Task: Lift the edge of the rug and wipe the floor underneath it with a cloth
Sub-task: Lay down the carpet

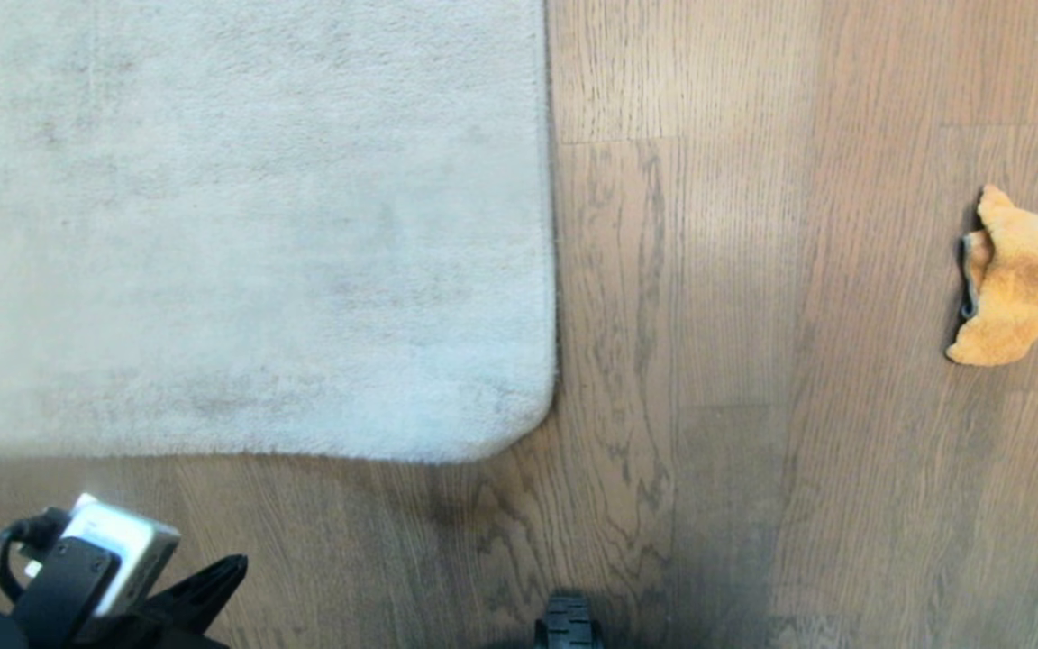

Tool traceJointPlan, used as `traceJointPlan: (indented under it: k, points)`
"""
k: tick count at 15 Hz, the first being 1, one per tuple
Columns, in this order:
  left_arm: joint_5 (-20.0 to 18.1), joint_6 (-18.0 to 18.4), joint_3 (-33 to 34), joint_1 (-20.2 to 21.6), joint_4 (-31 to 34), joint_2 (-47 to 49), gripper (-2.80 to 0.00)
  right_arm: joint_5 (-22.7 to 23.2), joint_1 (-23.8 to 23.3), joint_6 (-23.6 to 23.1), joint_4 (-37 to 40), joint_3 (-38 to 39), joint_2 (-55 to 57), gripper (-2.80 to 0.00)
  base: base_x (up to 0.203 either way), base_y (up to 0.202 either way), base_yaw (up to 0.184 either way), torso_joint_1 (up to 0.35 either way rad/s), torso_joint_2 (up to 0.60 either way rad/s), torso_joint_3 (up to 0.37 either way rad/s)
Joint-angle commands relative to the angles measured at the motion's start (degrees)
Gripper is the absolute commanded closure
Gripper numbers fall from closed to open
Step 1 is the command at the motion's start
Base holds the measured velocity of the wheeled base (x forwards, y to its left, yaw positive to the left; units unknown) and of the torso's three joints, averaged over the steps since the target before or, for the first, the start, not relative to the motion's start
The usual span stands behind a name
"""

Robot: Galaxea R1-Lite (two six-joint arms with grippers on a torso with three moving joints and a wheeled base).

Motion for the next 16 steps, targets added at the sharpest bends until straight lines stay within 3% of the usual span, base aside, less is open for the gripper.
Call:
traceJointPlan:
  k: [1, 6, 14, 16]
  points:
    - [0.01, -0.3, -0.02, 2.37, -0.67, 7.06, 0.0, 0.01, 0.0, -0.04, -0.06, 0.0, 0.09, 0.0, 0.0, 0.0, 0.0, 0.0, 0.0, 0.0]
    - [-6.85, -3.49, -1.65, 4.56, -11.88, 22.21, 0.0, 0.01, 0.0, -0.04, -0.06, 0.0, 0.09, 0.0, 0.0, 0.0, 0.0, 0.0, 0.0, 0.0]
    - [-8.47, -3.0, -10.87, 8.22, -27.99, 42.64, 0.0, 0.01, 0.0, -0.04, -0.06, 0.0, 0.09, 0.0, 0.0, 0.0, 0.0, 0.0, 0.0, 0.0]
    - [-11.12, -2.4, -13.71, 9.26, -34.04, 47.04, 0.0, 0.01, 0.0, -0.04, -0.06, 0.0, 0.09, 0.0, 0.0, 0.0, 0.0, 0.0, 0.0, 0.0]
